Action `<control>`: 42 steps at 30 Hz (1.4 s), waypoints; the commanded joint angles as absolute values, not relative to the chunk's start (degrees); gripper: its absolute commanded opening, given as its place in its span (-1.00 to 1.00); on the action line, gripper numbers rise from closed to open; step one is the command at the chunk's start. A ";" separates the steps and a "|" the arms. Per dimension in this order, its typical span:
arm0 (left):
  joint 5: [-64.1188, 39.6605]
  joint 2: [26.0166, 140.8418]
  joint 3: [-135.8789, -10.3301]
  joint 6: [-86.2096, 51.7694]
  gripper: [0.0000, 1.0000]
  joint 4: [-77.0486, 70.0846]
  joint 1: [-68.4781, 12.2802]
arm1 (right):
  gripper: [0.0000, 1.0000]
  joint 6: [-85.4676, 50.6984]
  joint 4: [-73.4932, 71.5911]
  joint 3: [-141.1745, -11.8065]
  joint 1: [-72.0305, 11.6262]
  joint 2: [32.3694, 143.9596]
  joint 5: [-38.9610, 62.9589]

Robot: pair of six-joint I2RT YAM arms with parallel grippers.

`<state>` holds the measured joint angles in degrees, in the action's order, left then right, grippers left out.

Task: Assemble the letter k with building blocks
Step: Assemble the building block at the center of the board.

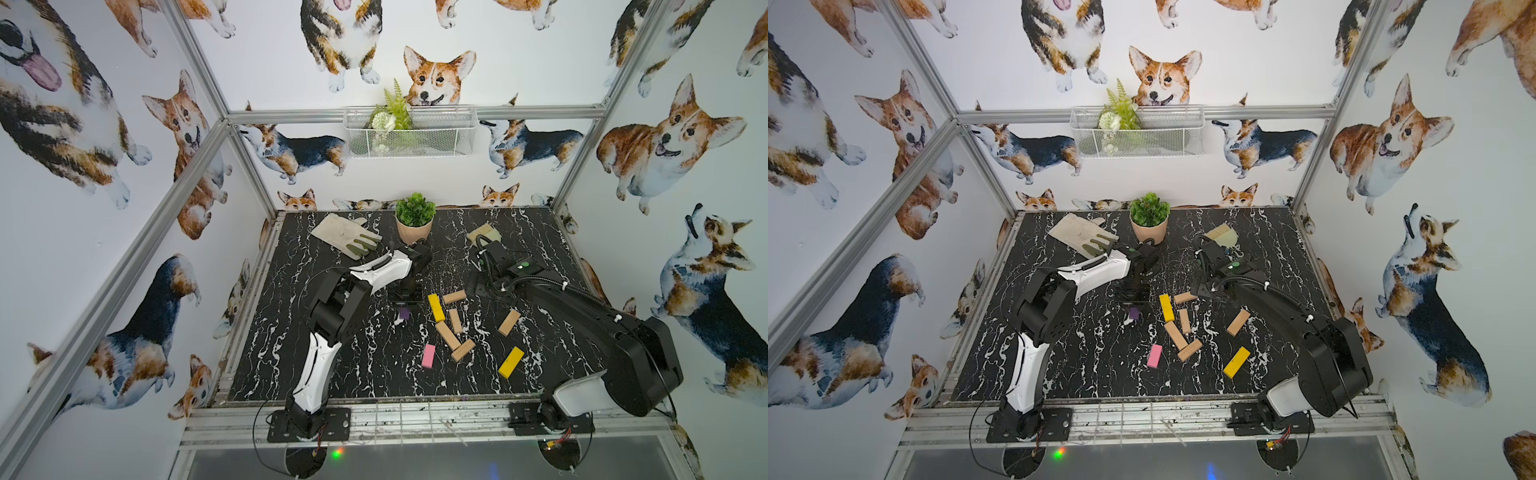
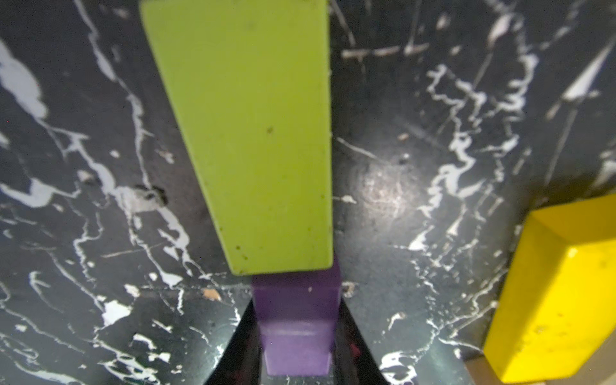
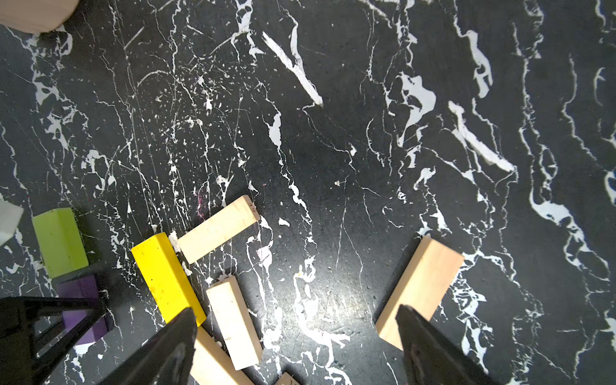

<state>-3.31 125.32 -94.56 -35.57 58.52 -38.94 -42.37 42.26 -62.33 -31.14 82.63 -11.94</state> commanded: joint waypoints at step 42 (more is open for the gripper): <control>3.87 125.41 -92.35 -37.96 -0.45 51.42 -39.24 | 0.99 -43.22 41.57 -62.32 -31.29 82.71 -11.47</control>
<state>0.54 123.83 -92.97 -36.45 56.01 -39.35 -42.54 41.78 -62.00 -31.22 82.94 -11.53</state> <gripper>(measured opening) 0.290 0.996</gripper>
